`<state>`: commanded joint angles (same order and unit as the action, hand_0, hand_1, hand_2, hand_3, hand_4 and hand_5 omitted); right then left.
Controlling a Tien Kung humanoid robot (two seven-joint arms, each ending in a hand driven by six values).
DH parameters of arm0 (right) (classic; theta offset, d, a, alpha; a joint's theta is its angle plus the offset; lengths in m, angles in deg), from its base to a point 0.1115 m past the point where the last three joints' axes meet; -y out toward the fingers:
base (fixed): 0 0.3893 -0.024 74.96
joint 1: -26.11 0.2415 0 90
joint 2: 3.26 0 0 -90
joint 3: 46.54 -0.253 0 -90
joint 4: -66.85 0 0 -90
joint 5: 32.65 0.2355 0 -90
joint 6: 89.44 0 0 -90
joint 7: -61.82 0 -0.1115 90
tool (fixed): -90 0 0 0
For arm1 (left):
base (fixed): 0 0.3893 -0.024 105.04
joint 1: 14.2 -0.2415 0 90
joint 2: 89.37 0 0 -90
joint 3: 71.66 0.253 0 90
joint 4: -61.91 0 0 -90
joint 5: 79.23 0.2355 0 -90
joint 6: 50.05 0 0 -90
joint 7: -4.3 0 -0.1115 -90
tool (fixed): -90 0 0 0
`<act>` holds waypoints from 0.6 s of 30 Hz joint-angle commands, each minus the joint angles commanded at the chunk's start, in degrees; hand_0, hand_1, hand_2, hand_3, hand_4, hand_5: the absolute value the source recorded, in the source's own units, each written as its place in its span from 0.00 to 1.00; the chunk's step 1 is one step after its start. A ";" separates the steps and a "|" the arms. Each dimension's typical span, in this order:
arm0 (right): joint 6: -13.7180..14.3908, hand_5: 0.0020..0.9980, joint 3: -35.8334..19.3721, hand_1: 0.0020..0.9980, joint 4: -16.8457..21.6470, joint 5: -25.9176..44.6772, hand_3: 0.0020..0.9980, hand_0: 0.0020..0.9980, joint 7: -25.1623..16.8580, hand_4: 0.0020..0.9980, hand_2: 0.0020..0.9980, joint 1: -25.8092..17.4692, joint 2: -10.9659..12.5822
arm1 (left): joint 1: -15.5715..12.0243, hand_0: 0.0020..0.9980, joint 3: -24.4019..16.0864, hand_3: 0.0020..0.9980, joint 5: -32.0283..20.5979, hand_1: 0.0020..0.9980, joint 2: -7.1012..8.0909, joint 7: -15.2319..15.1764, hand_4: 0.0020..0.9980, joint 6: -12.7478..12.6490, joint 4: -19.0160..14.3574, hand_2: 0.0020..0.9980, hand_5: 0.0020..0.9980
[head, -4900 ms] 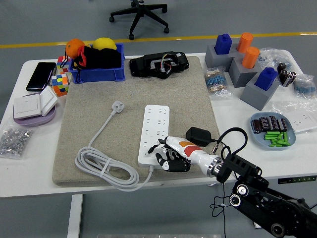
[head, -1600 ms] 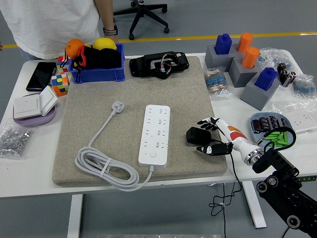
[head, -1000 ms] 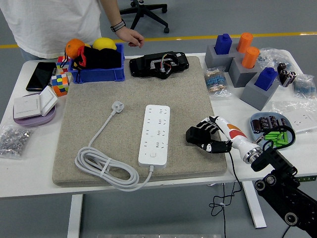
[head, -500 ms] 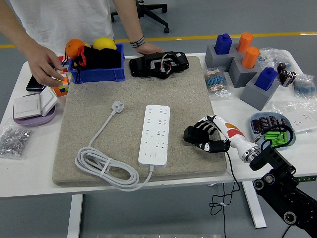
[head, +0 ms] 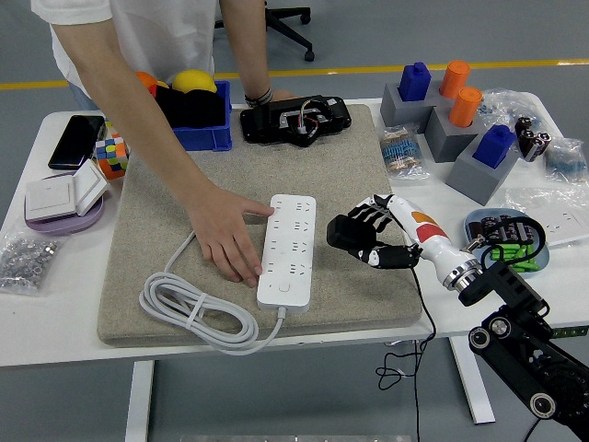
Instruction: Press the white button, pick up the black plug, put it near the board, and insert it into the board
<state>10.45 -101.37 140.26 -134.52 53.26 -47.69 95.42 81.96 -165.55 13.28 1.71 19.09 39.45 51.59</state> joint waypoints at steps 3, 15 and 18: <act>-0.23 0.00 1.36 0.35 1.21 0.64 0.48 0.44 0.16 0.80 0.37 0.23 0.09 | -0.01 0.47 0.04 0.58 -0.08 0.50 -0.02 -0.01 0.60 -0.02 0.00 0.51 0.26; -0.56 0.00 5.32 0.35 0.32 1.70 0.49 0.45 0.18 0.78 0.38 1.33 0.09 | 0.06 0.47 -0.30 0.58 0.26 0.50 0.04 0.06 0.60 -0.02 0.00 0.51 0.26; -0.39 0.00 6.38 0.35 -0.65 1.92 0.49 0.45 -0.02 0.78 0.38 1.72 -0.27 | 0.04 0.47 -0.19 0.58 0.16 0.50 0.01 0.06 0.60 -0.04 0.00 0.51 0.26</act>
<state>10.05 -94.99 139.60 -132.60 53.24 -45.96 95.15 82.00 -165.75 13.44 1.72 19.15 39.42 51.59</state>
